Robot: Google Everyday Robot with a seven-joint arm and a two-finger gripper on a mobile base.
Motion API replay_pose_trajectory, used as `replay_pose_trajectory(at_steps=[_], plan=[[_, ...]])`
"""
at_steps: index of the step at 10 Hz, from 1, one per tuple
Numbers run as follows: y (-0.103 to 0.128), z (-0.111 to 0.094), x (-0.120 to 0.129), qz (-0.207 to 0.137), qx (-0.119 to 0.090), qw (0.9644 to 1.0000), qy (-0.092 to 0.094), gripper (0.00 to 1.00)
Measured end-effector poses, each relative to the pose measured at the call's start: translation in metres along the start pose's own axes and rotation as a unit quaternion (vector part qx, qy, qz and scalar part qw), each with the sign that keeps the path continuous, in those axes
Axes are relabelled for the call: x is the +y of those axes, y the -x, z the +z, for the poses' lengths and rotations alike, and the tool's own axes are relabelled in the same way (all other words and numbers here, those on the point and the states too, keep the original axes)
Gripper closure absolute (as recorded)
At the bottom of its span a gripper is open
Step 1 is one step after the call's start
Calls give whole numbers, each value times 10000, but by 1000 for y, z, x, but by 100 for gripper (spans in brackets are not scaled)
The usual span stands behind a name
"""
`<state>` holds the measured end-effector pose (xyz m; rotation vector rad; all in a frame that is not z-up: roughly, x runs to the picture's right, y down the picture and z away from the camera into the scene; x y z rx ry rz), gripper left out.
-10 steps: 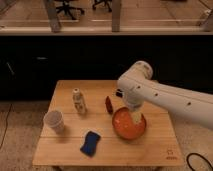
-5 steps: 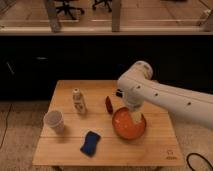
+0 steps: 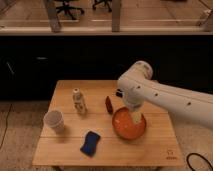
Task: Move the arm in a circular motion
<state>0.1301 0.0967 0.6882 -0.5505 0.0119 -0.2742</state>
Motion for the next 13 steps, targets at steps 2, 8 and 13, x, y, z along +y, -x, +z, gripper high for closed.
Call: replay_pose_trajectory(at_steps=[2, 8, 13], plan=[[0, 0, 0, 0, 0, 10000, 0, 20], [21, 1, -34, -75, 6, 10000, -4, 20], [12, 3, -57, -22, -31, 10000, 26, 20]])
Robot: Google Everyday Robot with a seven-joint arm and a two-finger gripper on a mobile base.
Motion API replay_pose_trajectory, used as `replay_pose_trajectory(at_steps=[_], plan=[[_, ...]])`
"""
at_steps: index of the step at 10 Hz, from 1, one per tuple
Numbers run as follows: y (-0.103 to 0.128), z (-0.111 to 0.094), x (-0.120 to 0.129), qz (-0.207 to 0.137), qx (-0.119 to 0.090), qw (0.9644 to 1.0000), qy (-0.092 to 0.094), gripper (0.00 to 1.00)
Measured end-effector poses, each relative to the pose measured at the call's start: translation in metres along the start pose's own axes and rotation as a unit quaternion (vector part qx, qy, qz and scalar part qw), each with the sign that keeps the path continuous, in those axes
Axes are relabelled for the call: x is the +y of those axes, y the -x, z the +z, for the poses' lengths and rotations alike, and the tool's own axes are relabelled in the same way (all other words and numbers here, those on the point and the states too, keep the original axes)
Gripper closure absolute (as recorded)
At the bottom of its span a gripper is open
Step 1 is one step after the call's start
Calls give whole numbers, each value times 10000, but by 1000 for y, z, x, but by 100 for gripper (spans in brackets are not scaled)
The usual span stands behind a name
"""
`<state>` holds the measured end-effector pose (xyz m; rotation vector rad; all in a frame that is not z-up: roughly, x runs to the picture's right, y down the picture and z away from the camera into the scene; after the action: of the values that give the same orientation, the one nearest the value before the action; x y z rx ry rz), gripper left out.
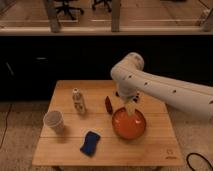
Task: Move the arm in a circular motion
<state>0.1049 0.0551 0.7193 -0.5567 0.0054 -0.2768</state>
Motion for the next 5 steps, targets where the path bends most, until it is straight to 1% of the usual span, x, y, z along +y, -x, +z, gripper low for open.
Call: replay_pose_trajectory(at_steps=[1, 3, 4, 5], plan=[[7, 0, -11, -17, -15, 10000, 10, 20], [8, 0, -13, 15, -18, 10000, 12, 20], [2, 1, -12, 58, -33, 10000, 20, 20], [-11, 6, -17, 129, -68, 9999, 7, 20]])
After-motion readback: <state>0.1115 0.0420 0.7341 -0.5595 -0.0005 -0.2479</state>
